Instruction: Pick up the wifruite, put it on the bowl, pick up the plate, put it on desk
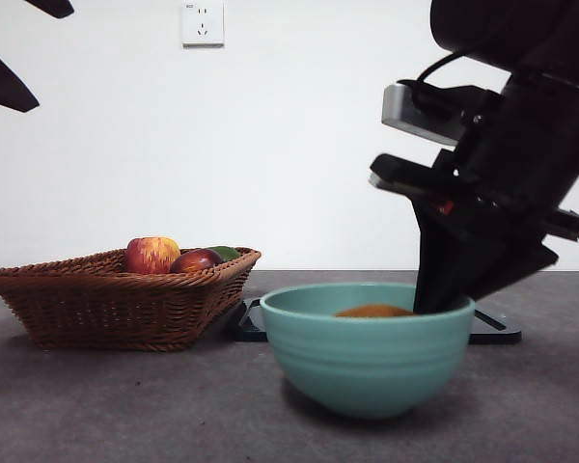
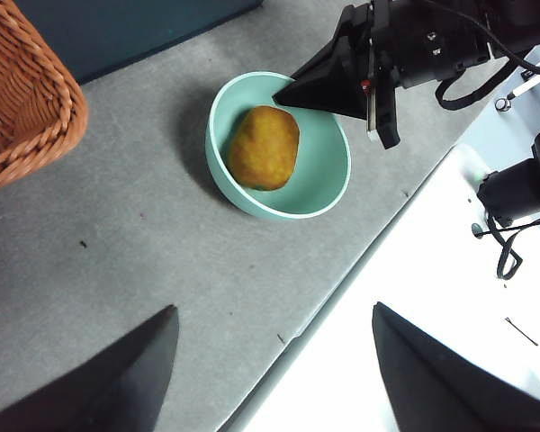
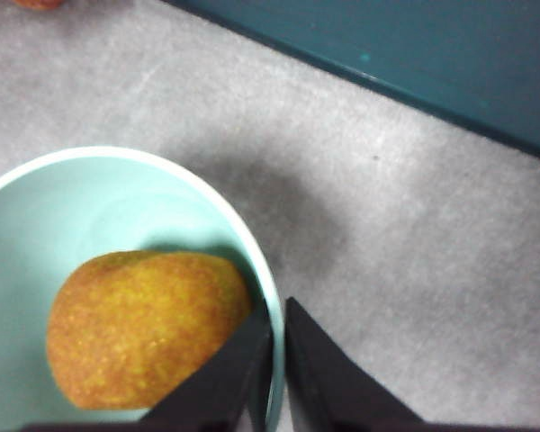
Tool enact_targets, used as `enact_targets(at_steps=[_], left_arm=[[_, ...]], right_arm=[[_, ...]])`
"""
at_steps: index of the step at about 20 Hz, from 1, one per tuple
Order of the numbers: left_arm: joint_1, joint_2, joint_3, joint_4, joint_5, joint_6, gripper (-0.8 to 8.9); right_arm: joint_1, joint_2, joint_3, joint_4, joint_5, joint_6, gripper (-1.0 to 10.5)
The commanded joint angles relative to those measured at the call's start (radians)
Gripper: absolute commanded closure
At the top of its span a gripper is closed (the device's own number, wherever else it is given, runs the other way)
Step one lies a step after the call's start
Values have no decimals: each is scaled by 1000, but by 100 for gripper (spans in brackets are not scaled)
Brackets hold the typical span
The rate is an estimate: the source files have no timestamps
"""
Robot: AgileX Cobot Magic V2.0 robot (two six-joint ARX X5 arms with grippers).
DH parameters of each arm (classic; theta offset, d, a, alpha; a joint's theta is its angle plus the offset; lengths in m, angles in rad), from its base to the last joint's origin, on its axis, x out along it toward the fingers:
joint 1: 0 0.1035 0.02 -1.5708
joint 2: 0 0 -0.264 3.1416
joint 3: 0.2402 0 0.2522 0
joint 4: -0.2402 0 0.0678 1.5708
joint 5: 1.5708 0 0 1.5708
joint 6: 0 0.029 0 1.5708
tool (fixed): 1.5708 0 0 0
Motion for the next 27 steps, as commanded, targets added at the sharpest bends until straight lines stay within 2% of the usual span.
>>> enact_targets(at_steps=[1, 8, 15, 19, 21, 27], left_arm=[[-5, 6, 8, 11, 7, 20, 470], [-5, 6, 8, 19, 7, 19, 470], [-5, 6, 8, 18, 7, 19, 470], [-5, 6, 8, 19, 7, 20, 470], [-5, 6, 8, 17, 7, 20, 470], [-5, 6, 8, 16, 7, 20, 470]], right_arm=[[6, 2, 80, -16, 1, 10, 939], [-98, 62, 264, -37, 0, -48, 939], [-228, 338, 492, -31, -3, -109, 939], [-272, 433, 514, 11, -7, -111, 939], [-289, 462, 514, 33, -37, -110, 939], [-291, 489, 514, 29, -37, -112, 939]])
